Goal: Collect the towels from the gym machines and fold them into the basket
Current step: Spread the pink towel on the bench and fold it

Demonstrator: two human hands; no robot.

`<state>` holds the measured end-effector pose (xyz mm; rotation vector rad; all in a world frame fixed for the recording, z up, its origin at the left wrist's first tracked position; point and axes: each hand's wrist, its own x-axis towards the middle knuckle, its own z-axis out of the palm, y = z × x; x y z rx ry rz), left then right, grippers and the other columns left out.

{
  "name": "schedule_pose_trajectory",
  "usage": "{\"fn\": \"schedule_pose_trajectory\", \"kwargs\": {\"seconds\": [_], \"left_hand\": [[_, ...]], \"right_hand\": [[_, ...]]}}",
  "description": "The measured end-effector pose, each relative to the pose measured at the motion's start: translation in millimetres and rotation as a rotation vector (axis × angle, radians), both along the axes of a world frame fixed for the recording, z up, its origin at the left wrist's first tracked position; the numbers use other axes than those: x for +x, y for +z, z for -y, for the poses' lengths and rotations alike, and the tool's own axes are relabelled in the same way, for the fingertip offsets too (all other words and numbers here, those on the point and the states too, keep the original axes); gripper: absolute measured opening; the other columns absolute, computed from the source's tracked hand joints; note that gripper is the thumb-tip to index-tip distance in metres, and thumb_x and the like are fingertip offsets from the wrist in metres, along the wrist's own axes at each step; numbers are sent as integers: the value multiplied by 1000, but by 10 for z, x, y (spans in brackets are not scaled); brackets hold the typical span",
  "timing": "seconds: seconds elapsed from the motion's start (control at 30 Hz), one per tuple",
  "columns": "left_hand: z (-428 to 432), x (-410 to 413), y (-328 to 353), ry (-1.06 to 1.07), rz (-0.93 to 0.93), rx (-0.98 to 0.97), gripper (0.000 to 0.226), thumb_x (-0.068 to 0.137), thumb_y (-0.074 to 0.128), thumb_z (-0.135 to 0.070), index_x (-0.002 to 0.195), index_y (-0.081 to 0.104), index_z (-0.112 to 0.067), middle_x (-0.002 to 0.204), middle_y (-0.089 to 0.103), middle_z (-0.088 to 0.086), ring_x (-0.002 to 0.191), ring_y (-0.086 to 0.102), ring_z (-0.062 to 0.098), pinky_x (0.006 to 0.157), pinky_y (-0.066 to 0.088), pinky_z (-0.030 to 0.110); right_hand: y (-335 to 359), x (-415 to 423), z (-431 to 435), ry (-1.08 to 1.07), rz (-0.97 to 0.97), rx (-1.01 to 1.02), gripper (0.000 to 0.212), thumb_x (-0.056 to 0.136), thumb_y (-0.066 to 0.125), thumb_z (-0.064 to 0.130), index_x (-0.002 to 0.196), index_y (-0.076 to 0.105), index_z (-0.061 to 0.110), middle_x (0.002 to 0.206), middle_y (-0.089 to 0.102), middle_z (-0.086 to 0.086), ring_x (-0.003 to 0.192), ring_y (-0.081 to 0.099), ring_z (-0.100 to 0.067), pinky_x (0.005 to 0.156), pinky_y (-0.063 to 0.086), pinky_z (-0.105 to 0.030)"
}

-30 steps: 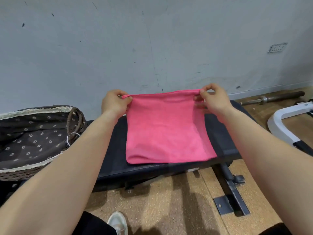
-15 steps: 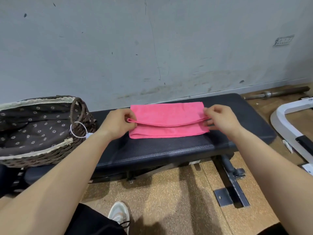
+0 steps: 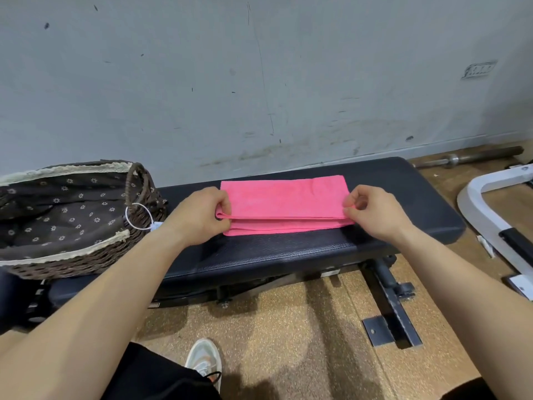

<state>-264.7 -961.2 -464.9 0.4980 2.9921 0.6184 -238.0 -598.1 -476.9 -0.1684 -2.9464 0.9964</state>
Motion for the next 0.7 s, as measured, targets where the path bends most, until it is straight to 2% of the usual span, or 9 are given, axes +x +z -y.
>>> {"fn": "schedule_pose_trajectory", "kwargs": {"seconds": [0.17, 0.23, 0.3, 0.33, 0.4, 0.47, 0.57, 0.63, 0.7], "left_hand": [[-10, 1, -115, -66, 95, -190, 16, 73, 71, -28, 79, 58, -35, 95, 51, -13, 87, 56, 13, 82, 51, 38], [-41, 9, -66, -52, 125, -261, 16, 73, 72, -42, 81, 59, -36, 101, 49, -16, 92, 55, 11, 84, 50, 37], [-111, 28, 13, -9, 109, -316, 26, 73, 67, -60, 78, 62, -35, 101, 50, -17, 96, 51, 10, 84, 49, 36], [-172, 24, 59, 17, 68, -312, 30, 74, 63, -64, 77, 65, -34, 101, 52, -15, 98, 50, 10, 84, 49, 36], [-321, -32, 105, 62, -30, -223, 30, 82, 58, -61, 81, 69, -32, 103, 56, -10, 103, 51, 14, 87, 48, 37], [-497, -141, 63, 79, -98, -111, 25, 90, 55, -49, 100, 70, -31, 114, 59, -5, 110, 55, 19, 91, 48, 37], [-768, -319, -137, 35, -102, -81, 41, 97, 49, -39, 133, 57, -23, 142, 51, 0, 131, 46, 23, 105, 41, 39], [-902, -412, -288, 1, -89, -163, 51, 100, 43, -39, 147, 42, -19, 157, 35, 3, 145, 29, 24, 117, 27, 41], [-958, -481, -409, 1, -59, -259, 59, 103, 33, -45, 155, 25, -20, 164, 18, 2, 152, 12, 22, 122, 14, 47]], "right_hand": [[-77, 24, 43, 64, 47, 228, 11, 88, 62, 30, 78, 58, 32, 86, 62, 13, 87, 63, -19, 74, 53, -38], [-60, 22, 88, 66, 48, 366, 12, 93, 54, 35, 82, 58, 34, 94, 56, 6, 93, 61, -25, 75, 53, -39], [-32, 4, 164, 29, 17, 507, 20, 96, 49, 38, 92, 66, 28, 101, 53, -2, 99, 57, -30, 77, 53, -42], [-19, -21, 211, 15, -24, 558, 25, 96, 49, 39, 96, 69, 25, 103, 53, -5, 101, 55, -32, 78, 53, -43], [14, -92, 356, 26, -128, 545, 27, 95, 51, 39, 104, 70, 23, 110, 55, -6, 105, 53, -33, 81, 50, -43], [13, -187, 537, 88, -184, 444, 31, 96, 51, 38, 117, 68, 23, 122, 57, -5, 112, 54, -32, 87, 48, -43], [-103, -367, 775, 209, -123, 383, 51, 98, 46, 36, 144, 49, 17, 150, 44, -7, 134, 44, -32, 106, 41, -44], [-203, -477, 883, 275, -44, 378, 65, 99, 42, 39, 156, 28, 11, 164, 24, -9, 150, 23, -28, 120, 24, -43], [-279, -563, 933, 312, 27, 388, 71, 102, 34, 45, 160, 11, 10, 168, 5, -8, 154, 5, -23, 124, 10, -44]]}}
